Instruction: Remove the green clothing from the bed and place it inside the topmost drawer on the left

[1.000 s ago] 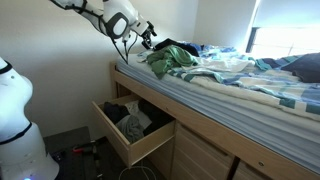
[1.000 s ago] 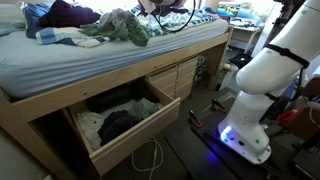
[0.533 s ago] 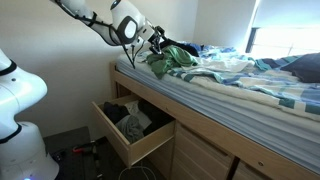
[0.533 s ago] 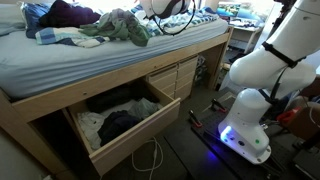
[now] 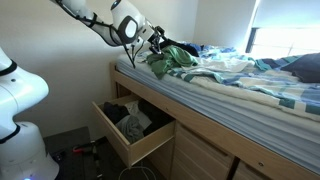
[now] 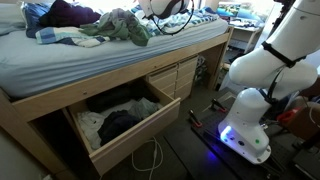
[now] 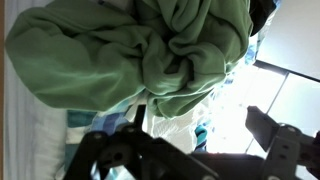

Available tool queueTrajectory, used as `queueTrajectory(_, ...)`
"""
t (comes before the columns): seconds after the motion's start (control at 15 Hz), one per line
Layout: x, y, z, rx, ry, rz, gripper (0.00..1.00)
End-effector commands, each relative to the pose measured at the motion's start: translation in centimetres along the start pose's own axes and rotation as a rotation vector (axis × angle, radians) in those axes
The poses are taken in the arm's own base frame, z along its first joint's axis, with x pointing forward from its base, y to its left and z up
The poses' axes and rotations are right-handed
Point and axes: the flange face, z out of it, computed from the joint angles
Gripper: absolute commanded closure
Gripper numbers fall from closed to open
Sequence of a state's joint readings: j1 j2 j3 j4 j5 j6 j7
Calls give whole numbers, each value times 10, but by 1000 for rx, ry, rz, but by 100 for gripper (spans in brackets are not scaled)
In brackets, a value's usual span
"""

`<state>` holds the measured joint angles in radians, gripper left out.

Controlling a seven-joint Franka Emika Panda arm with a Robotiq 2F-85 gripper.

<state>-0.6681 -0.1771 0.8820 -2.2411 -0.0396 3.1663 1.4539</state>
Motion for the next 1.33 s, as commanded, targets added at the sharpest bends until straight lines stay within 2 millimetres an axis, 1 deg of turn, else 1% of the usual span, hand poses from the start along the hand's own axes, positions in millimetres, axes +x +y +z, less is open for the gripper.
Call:
queueTrajectory(0.0,-3,-2,3,15,-13,9,0)
queueTrajectory(0.27,-16,-11,9,38,-50,-28,0)
queueTrajectory(0.4,-19,-16,12,48,-61,-56,0)
queueTrajectory(0.53,-16,-16,15,45,-57,-77,0)
queueTrajectory(0.87,7,-11,27,34,-48,-88,0)
queueTrajectory(1.0,12,-12,32,28,-63,-92,0)
queueTrajectory(1.27,6,-13,44,7,-115,-112,0)
